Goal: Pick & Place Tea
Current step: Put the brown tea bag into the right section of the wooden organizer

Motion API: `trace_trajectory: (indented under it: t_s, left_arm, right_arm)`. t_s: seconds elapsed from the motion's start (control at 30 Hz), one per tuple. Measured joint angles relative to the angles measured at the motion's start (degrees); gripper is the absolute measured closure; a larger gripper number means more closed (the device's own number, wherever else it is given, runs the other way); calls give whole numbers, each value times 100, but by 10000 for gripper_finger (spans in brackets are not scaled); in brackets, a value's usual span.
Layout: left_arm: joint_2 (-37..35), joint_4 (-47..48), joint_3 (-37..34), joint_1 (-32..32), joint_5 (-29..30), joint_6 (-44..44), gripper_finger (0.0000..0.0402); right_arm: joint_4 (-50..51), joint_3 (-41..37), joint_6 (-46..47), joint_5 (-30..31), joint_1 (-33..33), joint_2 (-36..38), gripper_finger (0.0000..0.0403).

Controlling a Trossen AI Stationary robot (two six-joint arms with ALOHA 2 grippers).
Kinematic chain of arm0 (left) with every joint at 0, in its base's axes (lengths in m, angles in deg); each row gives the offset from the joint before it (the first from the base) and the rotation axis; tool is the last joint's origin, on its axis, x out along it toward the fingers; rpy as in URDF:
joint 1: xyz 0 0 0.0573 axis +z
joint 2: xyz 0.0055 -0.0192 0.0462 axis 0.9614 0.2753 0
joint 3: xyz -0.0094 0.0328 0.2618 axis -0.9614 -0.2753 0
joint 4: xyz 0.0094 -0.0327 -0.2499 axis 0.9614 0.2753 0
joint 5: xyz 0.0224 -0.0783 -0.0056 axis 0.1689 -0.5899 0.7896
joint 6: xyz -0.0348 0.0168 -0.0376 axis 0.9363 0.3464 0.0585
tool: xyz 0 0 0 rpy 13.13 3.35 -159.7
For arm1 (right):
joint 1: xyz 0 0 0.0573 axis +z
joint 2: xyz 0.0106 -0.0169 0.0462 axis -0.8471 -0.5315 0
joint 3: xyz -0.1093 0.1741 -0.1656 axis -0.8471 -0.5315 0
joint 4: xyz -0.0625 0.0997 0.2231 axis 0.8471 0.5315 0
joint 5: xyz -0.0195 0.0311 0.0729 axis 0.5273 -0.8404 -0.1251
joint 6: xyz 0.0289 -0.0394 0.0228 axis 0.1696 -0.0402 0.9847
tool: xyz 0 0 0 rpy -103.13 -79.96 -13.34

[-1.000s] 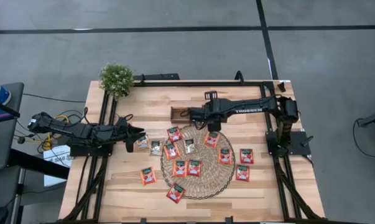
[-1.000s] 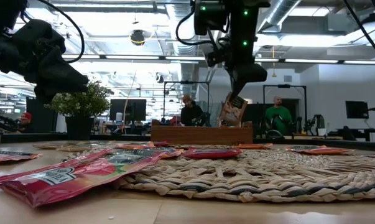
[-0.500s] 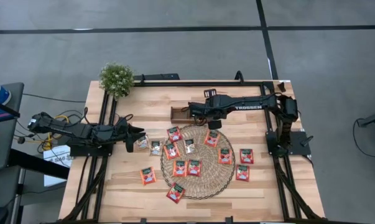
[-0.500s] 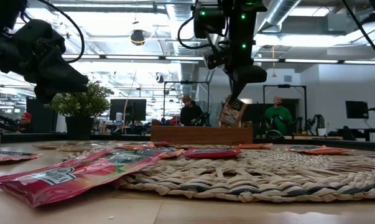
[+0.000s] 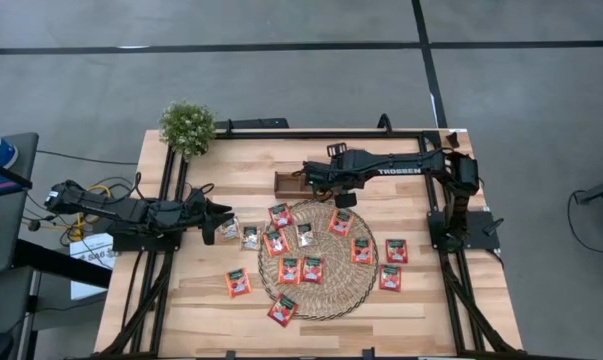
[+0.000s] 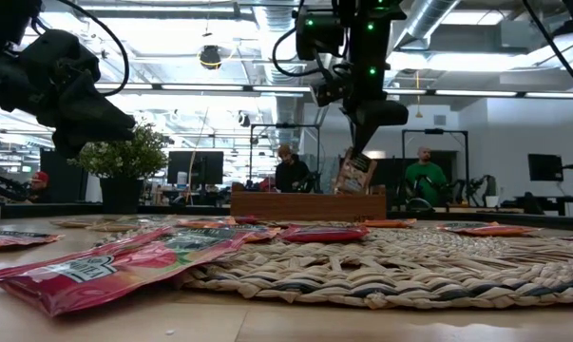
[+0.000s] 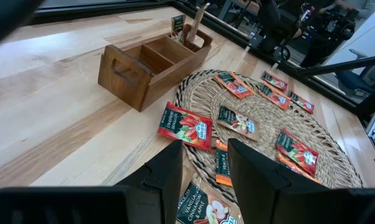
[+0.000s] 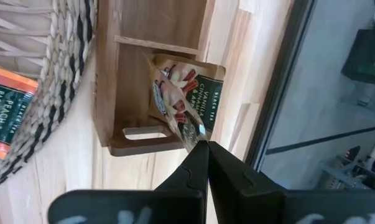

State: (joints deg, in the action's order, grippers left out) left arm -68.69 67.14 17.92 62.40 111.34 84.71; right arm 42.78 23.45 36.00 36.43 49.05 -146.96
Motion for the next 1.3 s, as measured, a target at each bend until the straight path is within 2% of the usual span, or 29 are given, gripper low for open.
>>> trace_trajectory:
  t_s: [1.07, 1.3]
  left_arm:
    - [0, 0, 0, 0, 0, 0, 282]
    - [-2, 0, 0, 2, 0, 0, 282]
  right_arm:
    - [126, 0, 2, -416, -31, 0, 403]
    - [105, 0, 0, -613, -35, 0, 377]
